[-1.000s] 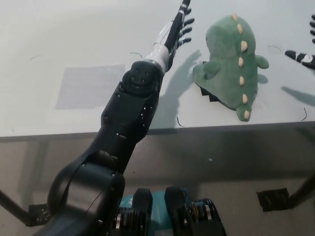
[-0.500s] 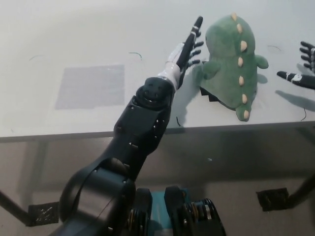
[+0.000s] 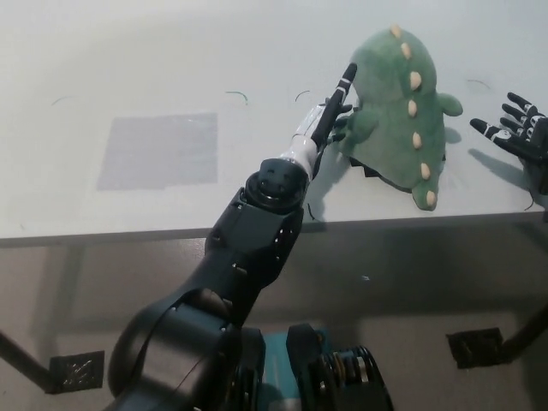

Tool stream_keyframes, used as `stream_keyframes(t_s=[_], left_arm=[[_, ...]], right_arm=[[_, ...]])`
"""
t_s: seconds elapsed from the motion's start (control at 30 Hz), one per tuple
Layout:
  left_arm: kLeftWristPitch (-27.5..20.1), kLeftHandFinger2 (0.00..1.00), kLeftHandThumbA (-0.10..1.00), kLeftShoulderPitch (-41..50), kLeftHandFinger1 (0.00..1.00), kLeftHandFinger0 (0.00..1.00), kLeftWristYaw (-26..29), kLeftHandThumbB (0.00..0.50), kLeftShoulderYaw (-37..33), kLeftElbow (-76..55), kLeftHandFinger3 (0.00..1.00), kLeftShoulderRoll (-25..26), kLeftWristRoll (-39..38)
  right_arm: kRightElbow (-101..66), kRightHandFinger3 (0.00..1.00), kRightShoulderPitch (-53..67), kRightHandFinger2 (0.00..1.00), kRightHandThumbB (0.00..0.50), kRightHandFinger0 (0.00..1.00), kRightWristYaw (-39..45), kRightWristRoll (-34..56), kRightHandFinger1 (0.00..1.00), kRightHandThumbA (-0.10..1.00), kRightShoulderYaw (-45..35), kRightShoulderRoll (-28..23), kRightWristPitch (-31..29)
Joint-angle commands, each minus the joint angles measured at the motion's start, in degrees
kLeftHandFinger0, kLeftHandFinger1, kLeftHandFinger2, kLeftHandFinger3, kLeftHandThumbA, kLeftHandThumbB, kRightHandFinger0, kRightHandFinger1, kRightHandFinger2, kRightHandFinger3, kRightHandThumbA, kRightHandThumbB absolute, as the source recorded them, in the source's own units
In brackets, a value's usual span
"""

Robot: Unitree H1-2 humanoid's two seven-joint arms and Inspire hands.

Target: Use both hands to pick up a dinasour on the right side and move it to the left side

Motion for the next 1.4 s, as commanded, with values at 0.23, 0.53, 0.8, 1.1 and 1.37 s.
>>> stream_keyframes(t_s=[0.23,0.53,0.8,1.1,1.37], left_arm=[[1.3,1.00,1.00,0.9,1.00,1.00,2.6,0.346,-0.8,1.5,1.00,-0.2,1.5],[1.9,1.00,1.00,0.4,1.00,1.00,2.7,0.358,-0.3,1.7,1.00,0.0,1.0],[1.3,1.00,1.00,-0.2,1.00,1.00,2.1,0.326,-0.1,1.8,1.00,-1.4,0.5],[-0.1,1.00,1.00,-1.2,1.00,1.00,2.1,0.272,0.8,2.2,1.00,-4.0,-0.2],[-1.0,1.00,1.00,-3.9,1.00,1.00,1.8,0.299,2.1,3.1,1.00,-7.4,-0.7]], right_arm=[[0.1,1.00,-3.5,1.00,0.280,1.00,1.7,3.3,1.00,1.00,-2.1,1.1,0.6],[-0.2,1.00,-2.7,1.00,0.302,1.00,1.2,4.4,1.00,1.00,-2.5,3.0,0.0],[-2.7,1.00,-1.6,1.00,0.215,1.00,-0.3,4.4,1.00,1.00,-2.2,6.8,0.2],[-10.0,1.00,0.7,1.00,0.229,1.00,-2.7,3.5,1.00,1.00,-1.1,11.8,2.5],[-13.4,1.00,0.4,1.00,0.280,1.00,-3.0,3.3,1.00,1.00,0.5,14.6,1.7]])
